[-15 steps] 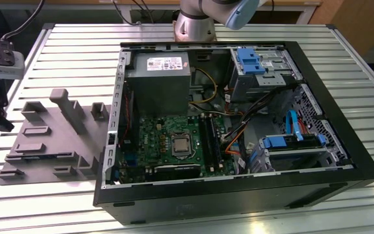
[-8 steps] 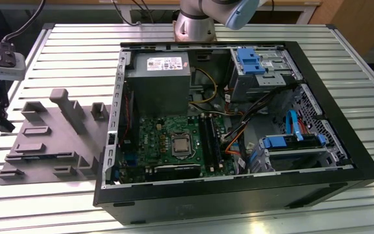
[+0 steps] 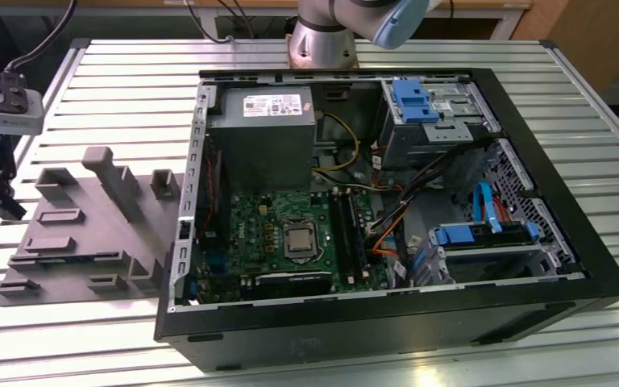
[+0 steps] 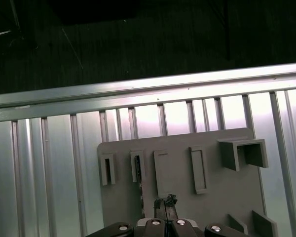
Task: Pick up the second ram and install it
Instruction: 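Pick up the second ram and move it above second insertion slot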
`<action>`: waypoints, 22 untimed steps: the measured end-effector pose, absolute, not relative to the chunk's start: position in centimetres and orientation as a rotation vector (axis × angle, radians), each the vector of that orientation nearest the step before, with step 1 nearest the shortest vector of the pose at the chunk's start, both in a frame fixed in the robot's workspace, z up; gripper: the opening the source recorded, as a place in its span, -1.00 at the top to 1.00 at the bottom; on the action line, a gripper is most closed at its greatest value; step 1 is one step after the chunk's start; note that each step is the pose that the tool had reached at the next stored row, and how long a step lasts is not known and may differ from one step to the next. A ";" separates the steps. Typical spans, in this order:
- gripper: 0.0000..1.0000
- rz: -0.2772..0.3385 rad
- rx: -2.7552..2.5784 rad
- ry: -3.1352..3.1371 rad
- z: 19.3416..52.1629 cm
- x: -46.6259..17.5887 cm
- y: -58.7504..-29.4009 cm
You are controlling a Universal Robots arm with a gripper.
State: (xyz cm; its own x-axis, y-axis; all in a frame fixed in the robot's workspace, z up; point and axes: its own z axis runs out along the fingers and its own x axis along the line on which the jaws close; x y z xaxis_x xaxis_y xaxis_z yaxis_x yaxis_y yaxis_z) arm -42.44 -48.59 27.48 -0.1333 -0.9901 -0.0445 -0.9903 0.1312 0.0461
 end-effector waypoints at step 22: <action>0.79 0.100 -2.066 2.360 26.9 -42.4 -48.6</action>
